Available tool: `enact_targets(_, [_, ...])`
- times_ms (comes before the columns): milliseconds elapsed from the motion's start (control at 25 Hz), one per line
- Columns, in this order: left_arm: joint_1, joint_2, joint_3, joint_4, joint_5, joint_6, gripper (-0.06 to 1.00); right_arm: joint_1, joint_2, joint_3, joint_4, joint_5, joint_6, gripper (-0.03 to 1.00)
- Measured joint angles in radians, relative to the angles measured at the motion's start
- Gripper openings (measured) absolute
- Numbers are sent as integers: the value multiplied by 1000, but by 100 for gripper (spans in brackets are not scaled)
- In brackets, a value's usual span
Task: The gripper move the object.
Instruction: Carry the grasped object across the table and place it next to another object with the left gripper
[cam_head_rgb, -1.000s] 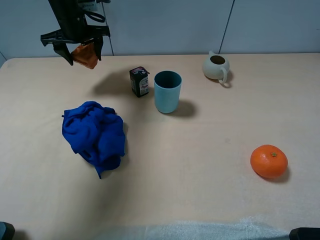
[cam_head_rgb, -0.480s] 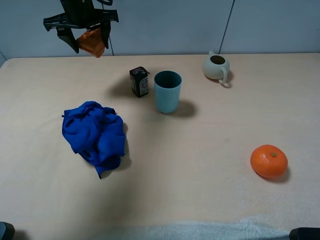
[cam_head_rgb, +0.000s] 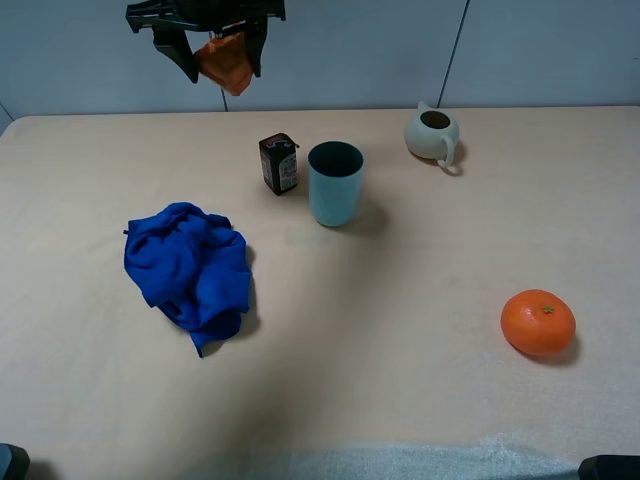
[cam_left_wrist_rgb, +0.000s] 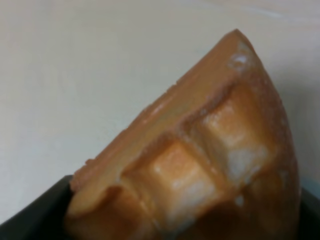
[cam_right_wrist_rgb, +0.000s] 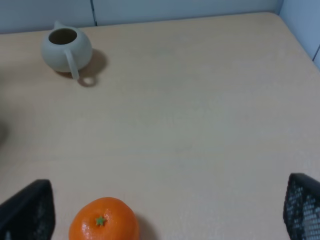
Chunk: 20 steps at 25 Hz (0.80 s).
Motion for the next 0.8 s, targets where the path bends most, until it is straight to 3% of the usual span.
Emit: enact_targets(800, [-251,0,-11,0,-16,8,73,0,0,0,0,0,0,69])
